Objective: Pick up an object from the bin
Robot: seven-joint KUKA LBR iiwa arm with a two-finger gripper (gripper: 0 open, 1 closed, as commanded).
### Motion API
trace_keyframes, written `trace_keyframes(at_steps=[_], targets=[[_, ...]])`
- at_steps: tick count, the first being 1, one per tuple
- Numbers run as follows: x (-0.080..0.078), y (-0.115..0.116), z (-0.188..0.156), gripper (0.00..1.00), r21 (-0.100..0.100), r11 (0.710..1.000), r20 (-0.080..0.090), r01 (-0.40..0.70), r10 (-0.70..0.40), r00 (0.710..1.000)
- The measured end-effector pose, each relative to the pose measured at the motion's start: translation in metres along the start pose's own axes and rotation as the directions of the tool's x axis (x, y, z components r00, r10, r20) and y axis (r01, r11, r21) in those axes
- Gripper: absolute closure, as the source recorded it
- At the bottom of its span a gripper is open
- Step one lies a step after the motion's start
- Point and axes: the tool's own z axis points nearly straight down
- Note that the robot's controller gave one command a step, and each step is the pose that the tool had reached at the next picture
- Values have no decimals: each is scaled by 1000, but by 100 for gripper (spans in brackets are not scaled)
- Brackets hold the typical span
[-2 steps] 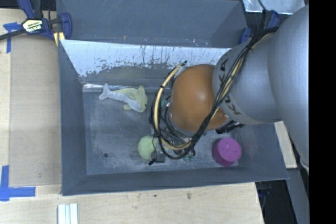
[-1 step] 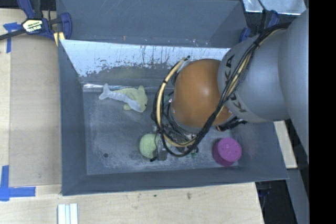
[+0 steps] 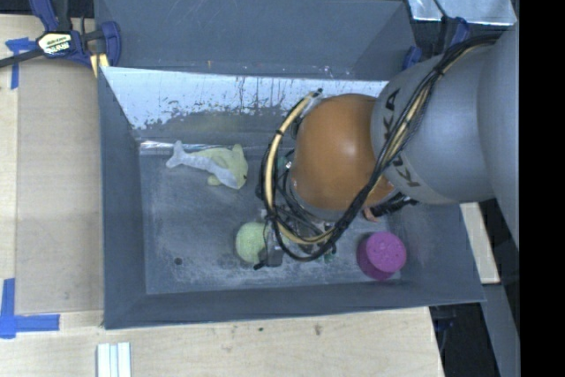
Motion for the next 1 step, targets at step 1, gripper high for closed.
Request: trace_keyframes(at_steps=[1], targets=[[0,0,-5,100,0,1000,0,0,0,1000]])
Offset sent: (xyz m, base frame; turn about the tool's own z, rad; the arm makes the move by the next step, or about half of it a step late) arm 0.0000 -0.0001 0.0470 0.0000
